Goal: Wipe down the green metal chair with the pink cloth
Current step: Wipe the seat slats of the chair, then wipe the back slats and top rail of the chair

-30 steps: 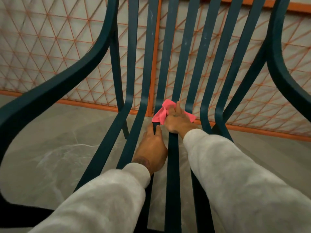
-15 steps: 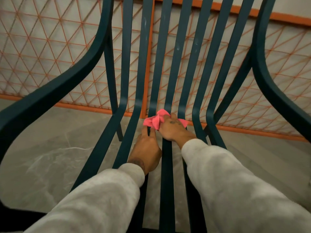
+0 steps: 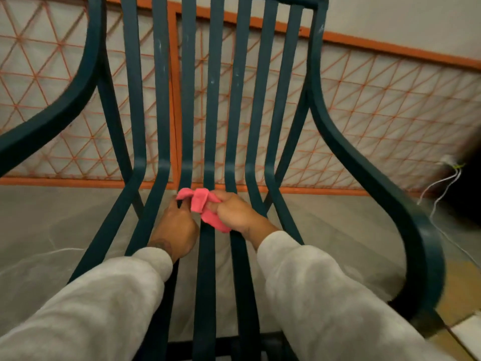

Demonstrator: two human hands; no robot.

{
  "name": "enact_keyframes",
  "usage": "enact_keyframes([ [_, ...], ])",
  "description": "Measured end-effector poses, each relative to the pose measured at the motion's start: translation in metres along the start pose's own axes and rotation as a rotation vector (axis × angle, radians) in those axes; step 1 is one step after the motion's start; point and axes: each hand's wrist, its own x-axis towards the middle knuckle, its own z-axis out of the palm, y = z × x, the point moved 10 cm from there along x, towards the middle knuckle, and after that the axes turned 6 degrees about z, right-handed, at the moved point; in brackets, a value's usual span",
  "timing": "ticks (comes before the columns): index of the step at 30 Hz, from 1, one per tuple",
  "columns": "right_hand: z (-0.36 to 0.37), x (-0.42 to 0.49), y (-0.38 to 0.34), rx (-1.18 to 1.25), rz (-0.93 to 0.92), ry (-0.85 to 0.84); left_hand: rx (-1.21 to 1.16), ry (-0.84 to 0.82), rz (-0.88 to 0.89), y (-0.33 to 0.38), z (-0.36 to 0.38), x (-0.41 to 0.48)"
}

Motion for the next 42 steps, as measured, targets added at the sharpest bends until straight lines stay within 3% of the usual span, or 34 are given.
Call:
enact_keyframes([
  [4,-0.02,-0.044,0.004,0.406,0.021,0.067,0.06,0.033,-0.038,-0.001,-0.004,-0.001],
  [7,-0.043,-0.096,-0.018,0.455,-0.056,0.054,0.148,0.038,-0.013,0.009,-0.01,-0.006],
  [13,-0.131,-0.206,-0.078,0.384,-0.294,0.123,0.187,0.066,0.172,0.094,-0.031,-0.008],
  [17,-0.205,-0.256,-0.096,0.215,-0.368,0.331,-0.155,0.126,0.37,0.189,-0.06,-0.006],
  [21,-0.254,-0.269,-0.066,0.025,-0.341,0.532,-0.378,0.131,0.558,0.283,-0.083,-0.023],
  [23,-0.242,-0.259,-0.026,-0.05,-0.272,0.498,-0.397,0.058,0.708,0.317,-0.081,-0.04],
  [25,-0.215,-0.259,0.008,-0.18,-0.315,0.546,-0.364,-0.027,0.817,0.334,-0.069,-0.051],
  [29,-0.162,-0.301,0.067,-0.19,-0.448,0.934,-0.177,-0.039,0.872,0.329,-0.044,-0.053],
  [33,-0.11,-0.326,0.123,-0.077,-0.451,1.13,-0.141,0.029,0.838,0.326,-0.041,-0.057],
  [37,-0.114,-0.324,0.122,0.056,-0.471,1.13,-0.152,0.014,0.832,0.324,-0.039,-0.059],
  [40,-0.146,-0.322,0.075,-0.092,-0.541,1.135,-0.189,0.011,0.829,0.324,-0.04,-0.058],
  [42,-0.184,-0.291,0.05,-0.032,-0.434,0.958,-0.272,0.015,0.828,0.327,-0.045,-0.06],
])
